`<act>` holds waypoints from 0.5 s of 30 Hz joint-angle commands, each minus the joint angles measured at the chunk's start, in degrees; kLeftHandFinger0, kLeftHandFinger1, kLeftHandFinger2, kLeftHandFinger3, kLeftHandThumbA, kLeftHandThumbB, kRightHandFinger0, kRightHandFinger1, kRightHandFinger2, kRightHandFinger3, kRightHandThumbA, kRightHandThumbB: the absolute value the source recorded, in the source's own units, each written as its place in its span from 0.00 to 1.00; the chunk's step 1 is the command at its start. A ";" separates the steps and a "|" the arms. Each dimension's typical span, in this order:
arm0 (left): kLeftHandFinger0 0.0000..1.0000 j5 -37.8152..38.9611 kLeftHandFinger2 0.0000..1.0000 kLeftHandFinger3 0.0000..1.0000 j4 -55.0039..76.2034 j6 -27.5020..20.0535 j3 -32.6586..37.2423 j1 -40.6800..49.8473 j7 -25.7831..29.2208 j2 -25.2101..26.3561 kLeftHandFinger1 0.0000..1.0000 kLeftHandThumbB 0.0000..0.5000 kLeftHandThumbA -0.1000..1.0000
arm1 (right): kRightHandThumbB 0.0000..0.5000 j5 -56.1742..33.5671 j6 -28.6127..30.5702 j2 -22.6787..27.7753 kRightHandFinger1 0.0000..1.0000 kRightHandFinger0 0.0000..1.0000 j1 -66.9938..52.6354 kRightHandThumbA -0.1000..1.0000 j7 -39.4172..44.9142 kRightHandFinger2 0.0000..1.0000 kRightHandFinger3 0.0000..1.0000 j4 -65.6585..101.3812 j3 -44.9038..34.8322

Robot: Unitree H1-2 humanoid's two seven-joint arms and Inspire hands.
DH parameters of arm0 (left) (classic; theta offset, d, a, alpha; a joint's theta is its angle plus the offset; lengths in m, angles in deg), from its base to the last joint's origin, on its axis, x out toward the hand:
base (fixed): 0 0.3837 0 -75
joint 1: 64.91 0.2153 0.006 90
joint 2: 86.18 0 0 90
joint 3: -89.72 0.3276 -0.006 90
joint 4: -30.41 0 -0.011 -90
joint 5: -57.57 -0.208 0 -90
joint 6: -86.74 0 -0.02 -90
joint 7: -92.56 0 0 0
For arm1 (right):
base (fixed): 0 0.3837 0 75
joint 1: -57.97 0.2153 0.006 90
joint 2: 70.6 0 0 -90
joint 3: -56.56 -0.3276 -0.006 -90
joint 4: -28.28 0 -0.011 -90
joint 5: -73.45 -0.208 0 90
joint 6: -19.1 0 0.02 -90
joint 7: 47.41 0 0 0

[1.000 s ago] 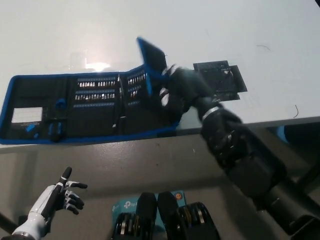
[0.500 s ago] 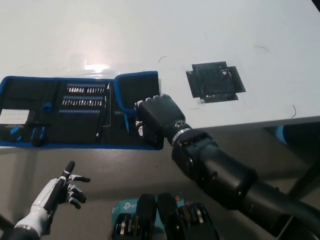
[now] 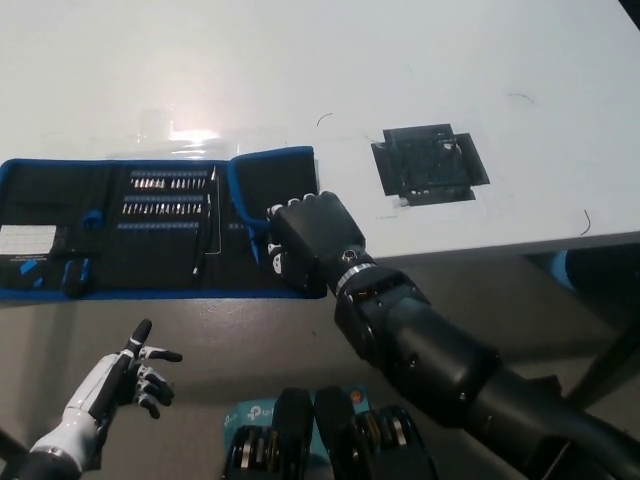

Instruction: The robot uses its right hand to lift an edge of the toolkit kept in middle of the desk and make one fold in it

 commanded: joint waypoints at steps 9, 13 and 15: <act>0.38 -0.25 0.32 0.59 1.23 0.44 -0.51 -0.33 -0.30 1.29 0.39 0.83 1.00 | 0.70 -5.29 -7.03 -0.49 1.00 1.00 -2.87 0.30 15.20 1.00 1.00 10.81 -7.58; 0.37 -0.36 0.30 0.58 1.82 0.15 -0.72 0.71 -0.09 1.35 0.37 0.82 1.00 | 0.73 -9.12 -9.55 0.11 1.00 1.00 -0.91 0.44 19.99 1.00 1.00 16.67 -12.51; 0.37 -0.35 0.32 0.57 1.58 0.11 -0.72 0.86 -0.07 1.30 0.38 0.83 1.00 | 0.77 -10.00 -11.12 0.91 1.00 1.00 0.26 0.47 23.07 1.00 1.00 21.56 -15.17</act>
